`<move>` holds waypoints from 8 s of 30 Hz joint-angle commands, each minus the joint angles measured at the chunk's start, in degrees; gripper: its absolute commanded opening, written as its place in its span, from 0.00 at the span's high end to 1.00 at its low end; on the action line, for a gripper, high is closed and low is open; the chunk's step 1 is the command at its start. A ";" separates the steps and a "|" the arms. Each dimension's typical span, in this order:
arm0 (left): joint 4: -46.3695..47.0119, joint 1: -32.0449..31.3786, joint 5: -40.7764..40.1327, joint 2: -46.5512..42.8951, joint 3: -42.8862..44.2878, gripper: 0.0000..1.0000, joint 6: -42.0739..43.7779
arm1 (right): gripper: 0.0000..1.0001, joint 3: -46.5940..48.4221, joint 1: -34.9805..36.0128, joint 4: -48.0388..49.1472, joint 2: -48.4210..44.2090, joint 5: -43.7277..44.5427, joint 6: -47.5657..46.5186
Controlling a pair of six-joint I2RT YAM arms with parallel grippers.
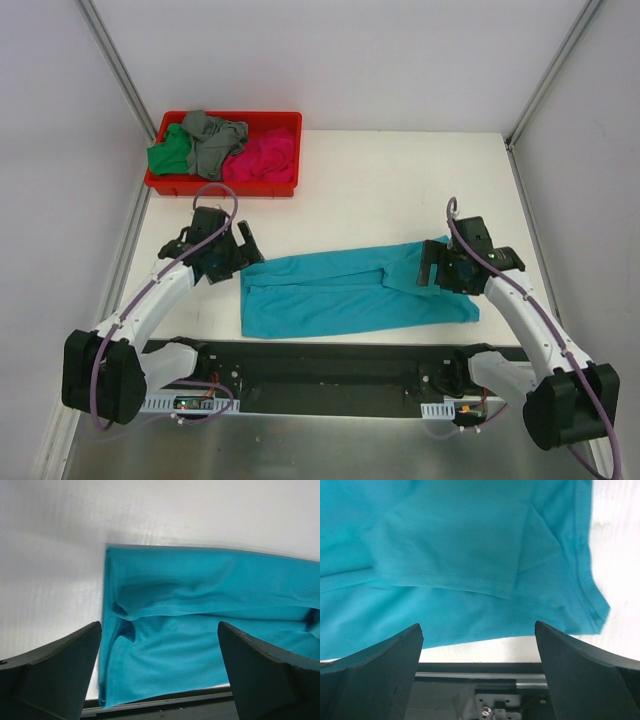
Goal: Fold and stack the t-shirts
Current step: Fold the other side of the tshirt into a rectangle, then rotate the tshirt 90 degrees, then grab the bottom of the folded rectangular tshirt with both arms, then fold the folded rectangular tshirt in 1/3 of the way
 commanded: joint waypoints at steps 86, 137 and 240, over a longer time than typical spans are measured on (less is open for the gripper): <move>17.34 -28.96 4.03 11.70 -11.23 0.82 -14.51 | 0.35 -9.80 41.28 26.60 10.91 2.68 21.60; 16.47 -22.11 6.23 17.41 20.31 1.00 1.83 | 0.99 2.50 23.54 23.70 1.42 -3.47 5.62; 16.99 -14.72 8.43 42.99 24.54 0.55 -4.23 | 0.09 6.55 22.82 26.17 31.75 -4.71 -11.09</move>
